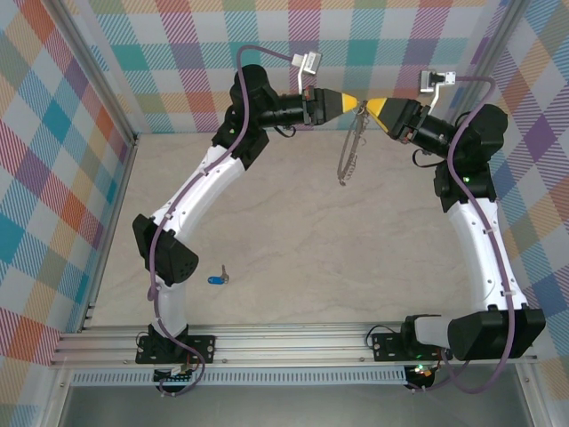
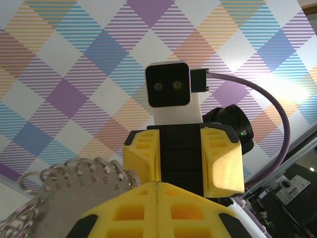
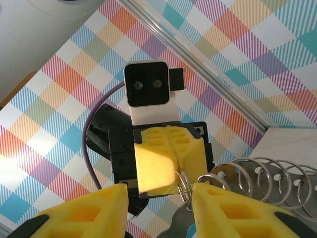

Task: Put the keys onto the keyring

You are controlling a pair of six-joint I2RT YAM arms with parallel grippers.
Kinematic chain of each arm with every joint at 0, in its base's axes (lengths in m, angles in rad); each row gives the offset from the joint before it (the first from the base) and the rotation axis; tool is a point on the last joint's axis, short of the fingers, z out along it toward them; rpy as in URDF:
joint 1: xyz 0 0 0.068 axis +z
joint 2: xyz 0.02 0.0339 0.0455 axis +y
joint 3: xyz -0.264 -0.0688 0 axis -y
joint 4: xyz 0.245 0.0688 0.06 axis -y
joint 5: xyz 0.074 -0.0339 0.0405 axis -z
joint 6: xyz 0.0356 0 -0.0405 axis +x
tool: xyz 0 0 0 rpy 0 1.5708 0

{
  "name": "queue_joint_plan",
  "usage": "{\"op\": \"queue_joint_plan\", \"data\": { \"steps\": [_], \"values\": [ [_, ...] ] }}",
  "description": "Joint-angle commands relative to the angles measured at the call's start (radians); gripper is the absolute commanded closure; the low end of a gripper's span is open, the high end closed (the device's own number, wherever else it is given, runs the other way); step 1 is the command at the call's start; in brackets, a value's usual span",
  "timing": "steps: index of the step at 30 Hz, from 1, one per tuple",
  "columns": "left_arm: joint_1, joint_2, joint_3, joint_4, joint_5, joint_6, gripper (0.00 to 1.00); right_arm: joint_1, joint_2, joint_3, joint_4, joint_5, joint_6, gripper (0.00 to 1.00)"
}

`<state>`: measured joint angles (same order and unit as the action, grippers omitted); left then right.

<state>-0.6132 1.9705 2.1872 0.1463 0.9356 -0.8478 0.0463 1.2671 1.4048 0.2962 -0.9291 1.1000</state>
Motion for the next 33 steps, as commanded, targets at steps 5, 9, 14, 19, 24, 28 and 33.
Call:
{"op": "queue_joint_plan", "data": {
  "steps": [5, 9, 14, 19, 24, 28, 33],
  "values": [
    [0.003, 0.001, 0.051, 0.042, 0.028, -0.013, 1.00, 0.017, 0.024, -0.003, 0.047, -0.017, 0.006, 0.61],
    [0.001, 0.006, 0.054, 0.042, 0.028, -0.019, 1.00, 0.026, 0.031, 0.002, 0.054, -0.017, 0.007, 0.63],
    [0.000, 0.010, 0.055, 0.044, 0.027, -0.020, 1.00, 0.034, 0.039, 0.010, 0.057, -0.018, 0.005, 0.71],
    [-0.003, 0.018, 0.056, 0.044, 0.025, -0.021, 1.00, 0.036, 0.040, 0.014, 0.058, -0.025, 0.005, 0.86],
    [-0.006, 0.024, 0.067, 0.037, 0.025, -0.022, 1.00, 0.037, 0.044, 0.019, 0.060, -0.040, 0.002, 1.00],
    [0.000, 0.020, 0.079, -0.030, -0.019, 0.002, 0.97, 0.037, 0.033, 0.009, 0.035, -0.008, -0.024, 1.00],
    [0.027, -0.065, -0.049, -0.013, -0.169, -0.002, 0.57, 0.035, 0.008, -0.013, 0.007, 0.061, -0.047, 1.00]
  ]
}}
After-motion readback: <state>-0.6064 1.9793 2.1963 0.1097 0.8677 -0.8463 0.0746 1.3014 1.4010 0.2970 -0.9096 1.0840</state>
